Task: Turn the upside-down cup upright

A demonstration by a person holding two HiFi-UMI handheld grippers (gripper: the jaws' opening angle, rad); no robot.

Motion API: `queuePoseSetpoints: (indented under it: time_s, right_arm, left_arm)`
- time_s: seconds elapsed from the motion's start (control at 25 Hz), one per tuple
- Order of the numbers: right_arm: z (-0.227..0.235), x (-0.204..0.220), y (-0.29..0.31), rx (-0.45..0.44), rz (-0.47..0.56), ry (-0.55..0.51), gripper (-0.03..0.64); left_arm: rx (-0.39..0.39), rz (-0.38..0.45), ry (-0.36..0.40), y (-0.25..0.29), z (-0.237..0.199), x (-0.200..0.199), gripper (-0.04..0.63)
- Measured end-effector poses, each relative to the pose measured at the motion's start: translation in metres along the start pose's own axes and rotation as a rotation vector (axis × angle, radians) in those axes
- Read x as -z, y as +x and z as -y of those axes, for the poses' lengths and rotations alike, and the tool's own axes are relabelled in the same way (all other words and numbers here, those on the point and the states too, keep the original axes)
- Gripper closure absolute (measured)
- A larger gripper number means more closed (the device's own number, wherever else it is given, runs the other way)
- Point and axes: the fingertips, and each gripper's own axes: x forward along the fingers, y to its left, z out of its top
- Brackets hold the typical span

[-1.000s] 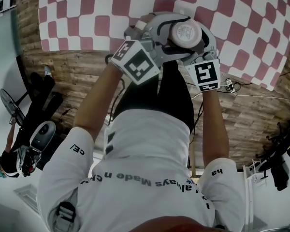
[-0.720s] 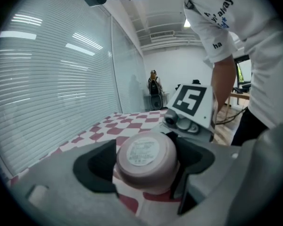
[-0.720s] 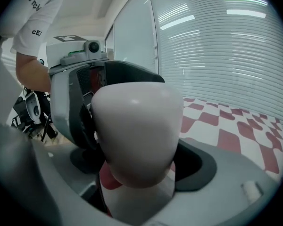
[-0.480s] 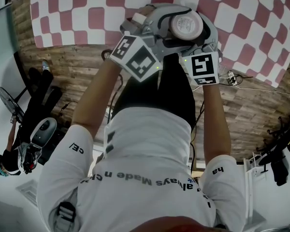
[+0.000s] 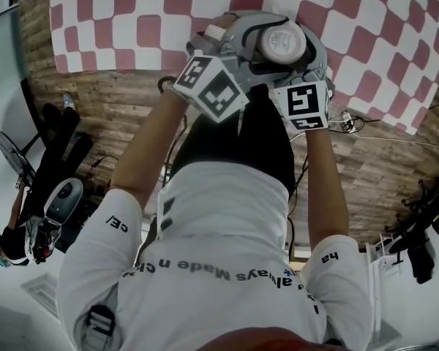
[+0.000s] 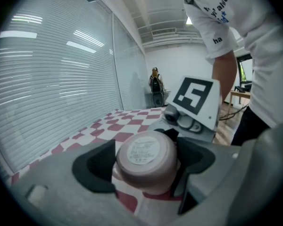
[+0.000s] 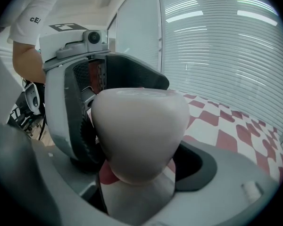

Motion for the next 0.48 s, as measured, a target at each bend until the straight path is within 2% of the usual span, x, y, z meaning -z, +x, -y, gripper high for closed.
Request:
queuePoseSetpoints:
  time_s: [0.2,0.48]
  right_arm:
    - [-0.002,-0.005,-0.013,0.001,-0.019,-0.029,0.186]
    - [0.005,-0.006,-0.033,0.009,-0.067,-0.049,0.181]
  left_arm:
    - [0.000,-0.004,-0.006,-0.003,0.003,-0.008,0.186]
    - [0.008,-0.019,-0.053,0.002,0.000,-0.013,0.187]
